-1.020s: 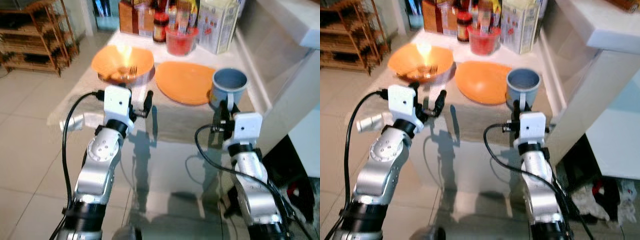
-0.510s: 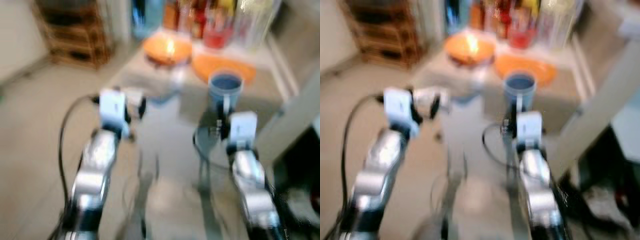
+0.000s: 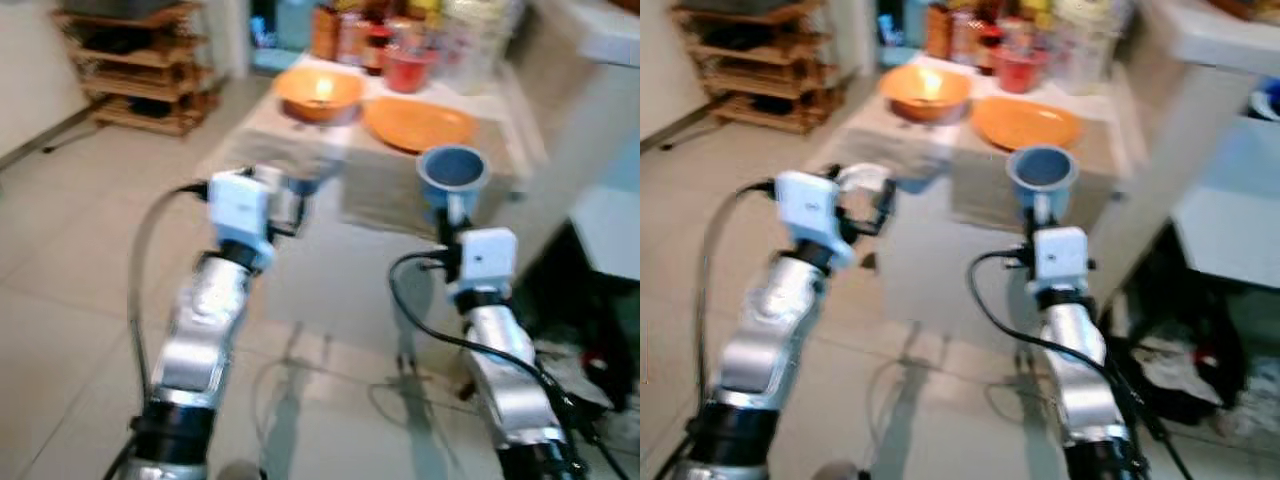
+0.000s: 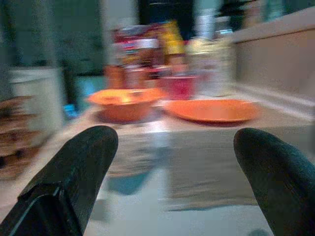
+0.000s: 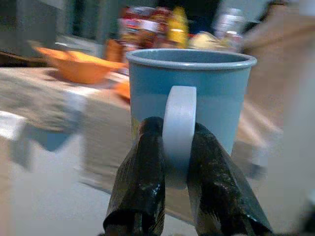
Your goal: Setting the table
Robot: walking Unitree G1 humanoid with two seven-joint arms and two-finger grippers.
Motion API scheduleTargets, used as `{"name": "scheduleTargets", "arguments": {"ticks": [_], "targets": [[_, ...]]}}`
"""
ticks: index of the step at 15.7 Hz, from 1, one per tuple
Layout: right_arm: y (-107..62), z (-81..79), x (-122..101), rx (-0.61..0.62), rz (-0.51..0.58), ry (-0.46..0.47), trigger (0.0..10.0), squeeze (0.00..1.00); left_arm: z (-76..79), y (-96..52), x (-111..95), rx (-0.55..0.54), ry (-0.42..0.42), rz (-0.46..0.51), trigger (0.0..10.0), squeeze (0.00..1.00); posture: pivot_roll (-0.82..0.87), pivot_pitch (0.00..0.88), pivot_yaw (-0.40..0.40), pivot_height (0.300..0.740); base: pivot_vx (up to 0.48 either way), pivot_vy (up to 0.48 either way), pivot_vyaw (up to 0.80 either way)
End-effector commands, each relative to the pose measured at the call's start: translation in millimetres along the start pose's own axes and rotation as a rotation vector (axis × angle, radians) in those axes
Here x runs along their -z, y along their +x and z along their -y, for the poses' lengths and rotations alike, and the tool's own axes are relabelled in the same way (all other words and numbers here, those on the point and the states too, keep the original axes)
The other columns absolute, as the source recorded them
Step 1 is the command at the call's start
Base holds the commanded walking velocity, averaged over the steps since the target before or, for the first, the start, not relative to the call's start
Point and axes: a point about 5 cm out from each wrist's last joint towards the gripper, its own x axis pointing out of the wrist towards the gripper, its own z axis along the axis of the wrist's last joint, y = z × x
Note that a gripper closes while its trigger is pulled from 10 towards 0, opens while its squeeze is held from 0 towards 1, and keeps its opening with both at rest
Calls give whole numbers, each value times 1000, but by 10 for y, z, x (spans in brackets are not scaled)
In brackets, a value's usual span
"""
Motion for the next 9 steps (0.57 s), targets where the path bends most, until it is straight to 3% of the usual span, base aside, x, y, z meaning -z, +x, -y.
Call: {"name": "scheduleTargets", "arguments": {"ticks": [1, 9], "targets": [[23, -17, -27, 4, 15, 4, 0, 0, -43, 5, -48, -2, 14, 19, 10000, 0, 107, 0, -40, 740, 0, -480, 0], [-8, -53, 27, -1, -4, -9, 0, 0, -77, 39, 26, 8, 34, -14, 10000, 0, 95, 0, -20, 740, 0, -476, 0]]}}
